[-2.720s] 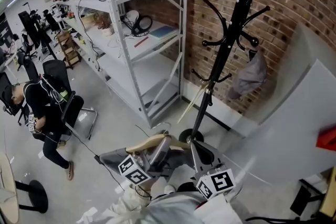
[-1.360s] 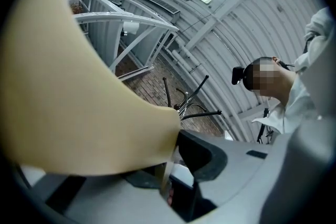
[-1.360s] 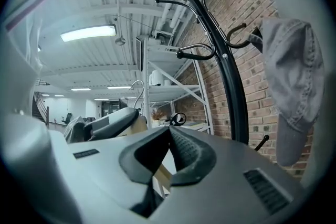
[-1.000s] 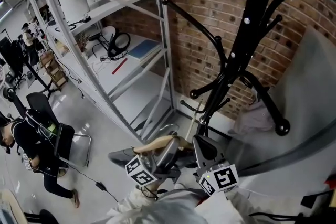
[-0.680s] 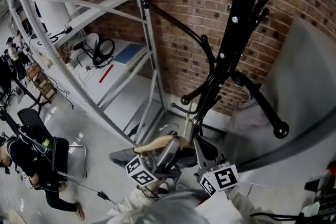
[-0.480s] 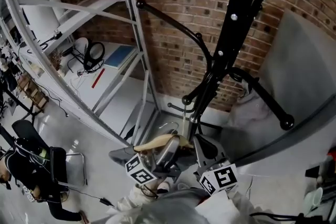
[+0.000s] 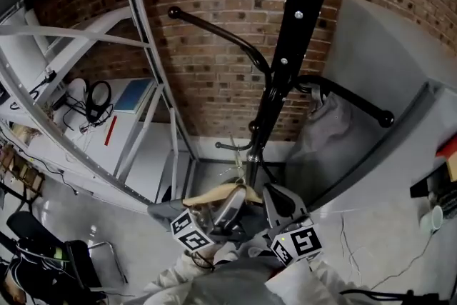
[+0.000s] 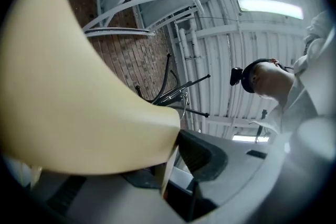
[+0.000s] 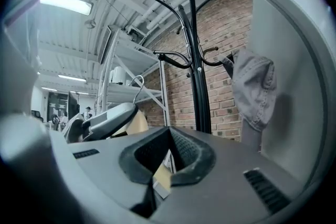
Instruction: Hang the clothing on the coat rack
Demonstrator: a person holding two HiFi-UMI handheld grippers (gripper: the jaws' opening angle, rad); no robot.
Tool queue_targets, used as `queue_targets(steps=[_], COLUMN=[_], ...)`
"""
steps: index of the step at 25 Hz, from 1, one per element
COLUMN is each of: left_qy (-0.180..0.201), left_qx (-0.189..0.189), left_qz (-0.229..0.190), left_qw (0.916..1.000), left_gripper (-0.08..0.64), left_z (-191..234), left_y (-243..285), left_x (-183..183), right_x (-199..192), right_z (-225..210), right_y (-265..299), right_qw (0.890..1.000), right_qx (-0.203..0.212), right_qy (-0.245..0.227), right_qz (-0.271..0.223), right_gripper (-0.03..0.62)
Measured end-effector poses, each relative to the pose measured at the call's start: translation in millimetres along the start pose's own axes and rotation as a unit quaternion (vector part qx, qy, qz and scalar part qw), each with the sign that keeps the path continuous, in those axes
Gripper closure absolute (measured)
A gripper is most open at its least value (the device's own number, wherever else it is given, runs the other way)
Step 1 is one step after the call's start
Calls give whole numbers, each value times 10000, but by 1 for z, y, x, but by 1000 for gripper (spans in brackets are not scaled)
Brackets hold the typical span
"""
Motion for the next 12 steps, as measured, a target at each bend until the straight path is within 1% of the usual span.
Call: queue_targets(steps=[6, 8, 12], left_qy=[-240, -340, -443], left_qx=[-281, -382, -485], left_qz=[250, 326, 395], left_qw=[9990, 9982, 9971], left_gripper=[459, 459, 459], left_z=[-3, -7, -16], left_y=[-14, -14, -16], left_x=[1, 0, 3], right_x=[-9, -9, -5], right_z=[24, 29, 40], right_y=[-15, -23, -37], right_qw=[9991, 9982, 9965], right_qx=[-419, -597, -826], right_qy=[19, 18, 18], right_qz=[21, 70, 83], right_gripper=[569, 569, 568])
Point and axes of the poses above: the fingertips, and each gripper's own axes: y forward along the fingers, z to its left, x out of its top, the point moved 10 cm from there along -y, backward along the fingers, and after that the axes turned 5 degrees about -x, right-handed, at the moved point
